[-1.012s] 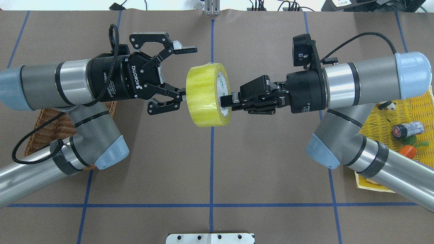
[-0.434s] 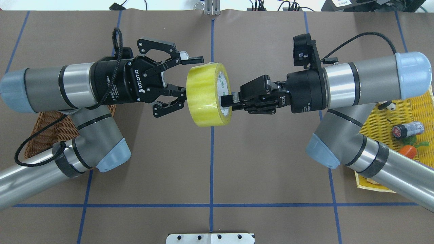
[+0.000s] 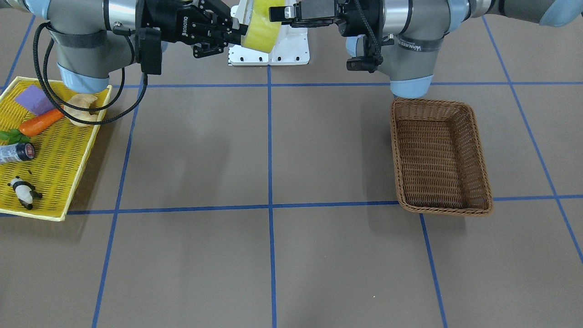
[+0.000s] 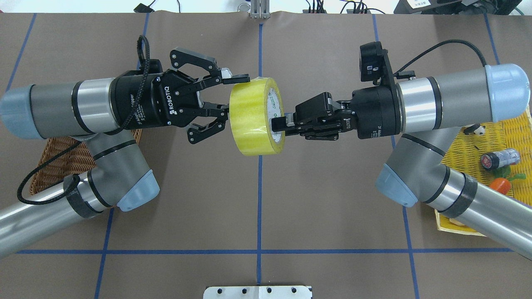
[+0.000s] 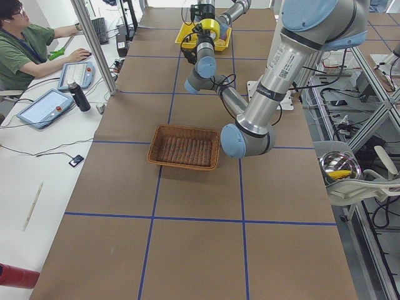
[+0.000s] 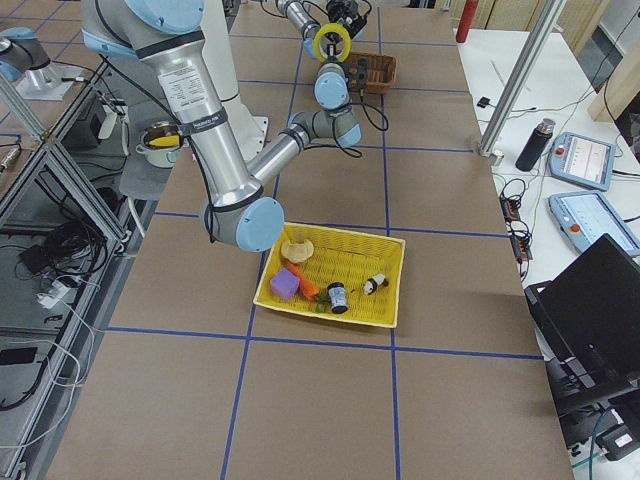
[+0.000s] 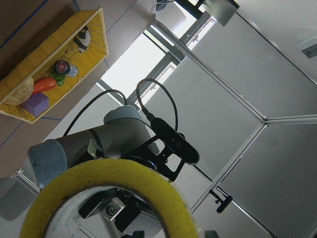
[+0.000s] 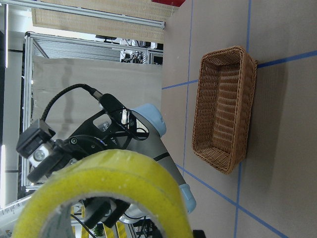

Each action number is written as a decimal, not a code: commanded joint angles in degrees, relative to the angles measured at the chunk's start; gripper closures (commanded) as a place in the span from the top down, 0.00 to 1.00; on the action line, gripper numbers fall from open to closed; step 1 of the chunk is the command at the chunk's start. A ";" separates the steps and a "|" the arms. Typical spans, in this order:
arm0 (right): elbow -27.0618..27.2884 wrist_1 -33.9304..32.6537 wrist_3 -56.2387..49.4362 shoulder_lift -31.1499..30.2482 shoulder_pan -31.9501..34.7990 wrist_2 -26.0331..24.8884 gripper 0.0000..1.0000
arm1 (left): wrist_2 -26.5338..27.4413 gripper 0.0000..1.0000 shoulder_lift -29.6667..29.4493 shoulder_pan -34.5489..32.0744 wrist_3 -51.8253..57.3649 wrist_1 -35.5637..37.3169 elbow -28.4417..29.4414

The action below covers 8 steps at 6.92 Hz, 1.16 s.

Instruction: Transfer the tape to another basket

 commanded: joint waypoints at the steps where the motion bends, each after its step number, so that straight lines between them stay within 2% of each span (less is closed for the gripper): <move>1: 0.00 0.00 -0.07 -0.02 0.00 -0.76 0.00 | -0.07 0.37 0.18 0.00 0.01 -0.07 0.01; 3: 0.00 0.00 -0.07 -0.02 -0.09 -0.86 0.00 | -0.07 0.37 0.09 0.00 -0.08 -0.07 0.01; 4: 0.00 0.00 -0.07 -0.10 0.00 -0.86 0.00 | 0.02 0.30 0.01 0.00 -0.08 -0.07 0.01; 5: -0.08 0.00 -0.07 -0.02 -0.09 -0.95 0.24 | -0.07 0.18 0.01 0.00 -0.16 -0.07 -0.08; 6: 0.00 0.00 0.02 -0.02 -0.09 -1.73 0.99 | 0.02 0.00 0.01 0.00 -0.08 0.11 -0.17; 8: 0.09 0.00 0.54 -0.19 -0.09 -2.09 1.00 | 0.02 0.00 -0.26 0.00 -0.25 0.28 -0.08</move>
